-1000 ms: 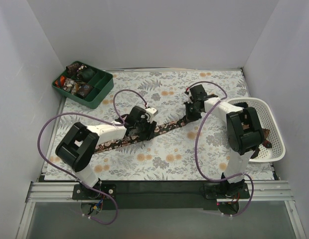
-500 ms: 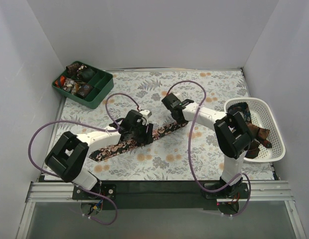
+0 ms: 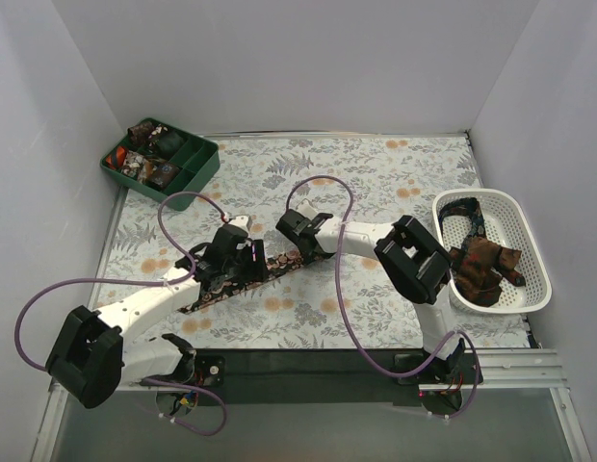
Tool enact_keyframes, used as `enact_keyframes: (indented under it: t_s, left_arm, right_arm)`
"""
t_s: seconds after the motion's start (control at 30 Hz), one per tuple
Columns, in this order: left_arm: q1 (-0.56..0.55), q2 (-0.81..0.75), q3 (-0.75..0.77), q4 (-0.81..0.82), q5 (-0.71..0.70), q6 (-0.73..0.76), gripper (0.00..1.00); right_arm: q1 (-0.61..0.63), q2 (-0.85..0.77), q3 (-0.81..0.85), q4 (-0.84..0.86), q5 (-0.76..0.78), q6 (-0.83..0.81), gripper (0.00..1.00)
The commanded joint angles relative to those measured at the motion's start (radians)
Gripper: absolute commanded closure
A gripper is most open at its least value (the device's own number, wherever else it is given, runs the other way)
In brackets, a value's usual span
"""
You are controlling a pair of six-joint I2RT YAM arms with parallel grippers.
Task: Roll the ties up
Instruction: Roll the tie
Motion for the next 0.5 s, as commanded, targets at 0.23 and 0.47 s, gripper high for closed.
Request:
enact_keyframes:
  t_s: [0.23,0.47]
  left_arm:
    - [0.005,-0.061,0.018,-0.040,-0.062,-0.002,0.44]
    - [0.004,-0.007,0.099,-0.031,-0.036,0.027,0.41]
  right_arm:
    - [0.020,0.036,0.080,-0.015,-0.267,-0.028,0.64]
    - [0.013,-0.040,0.164,-0.094,-0.379,-0.083,0.56]
